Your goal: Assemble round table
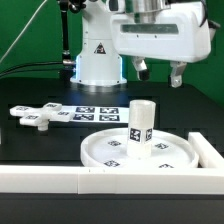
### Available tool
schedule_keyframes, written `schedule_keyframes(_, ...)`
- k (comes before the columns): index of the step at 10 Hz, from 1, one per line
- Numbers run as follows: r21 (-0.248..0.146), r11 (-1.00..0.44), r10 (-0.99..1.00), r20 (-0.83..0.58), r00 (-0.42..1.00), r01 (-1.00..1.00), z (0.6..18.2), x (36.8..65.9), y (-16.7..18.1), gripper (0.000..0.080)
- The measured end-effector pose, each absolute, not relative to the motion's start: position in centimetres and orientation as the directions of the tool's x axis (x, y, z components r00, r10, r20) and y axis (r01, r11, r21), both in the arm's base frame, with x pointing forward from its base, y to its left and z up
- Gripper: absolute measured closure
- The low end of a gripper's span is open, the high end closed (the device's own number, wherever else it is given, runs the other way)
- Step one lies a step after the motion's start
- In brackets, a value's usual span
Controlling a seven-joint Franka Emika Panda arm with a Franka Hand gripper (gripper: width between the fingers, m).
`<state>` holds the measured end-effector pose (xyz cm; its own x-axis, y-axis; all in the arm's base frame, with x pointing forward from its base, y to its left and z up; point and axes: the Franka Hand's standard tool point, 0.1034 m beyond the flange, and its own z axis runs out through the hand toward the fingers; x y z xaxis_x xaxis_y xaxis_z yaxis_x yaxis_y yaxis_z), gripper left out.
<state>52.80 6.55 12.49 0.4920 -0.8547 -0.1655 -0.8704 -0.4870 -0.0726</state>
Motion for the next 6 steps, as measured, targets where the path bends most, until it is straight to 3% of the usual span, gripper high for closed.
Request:
schedule_keyframes(4,-0.071,-0.532,-0.827,-0.168,0.536,-0.844,12.26,53.02,6.13,0.0151)
schedule_keyframes(6,-0.069,-0.791,-0.599,-0.108,0.793,-0.607,12.07,52.83,6.03,0.0151)
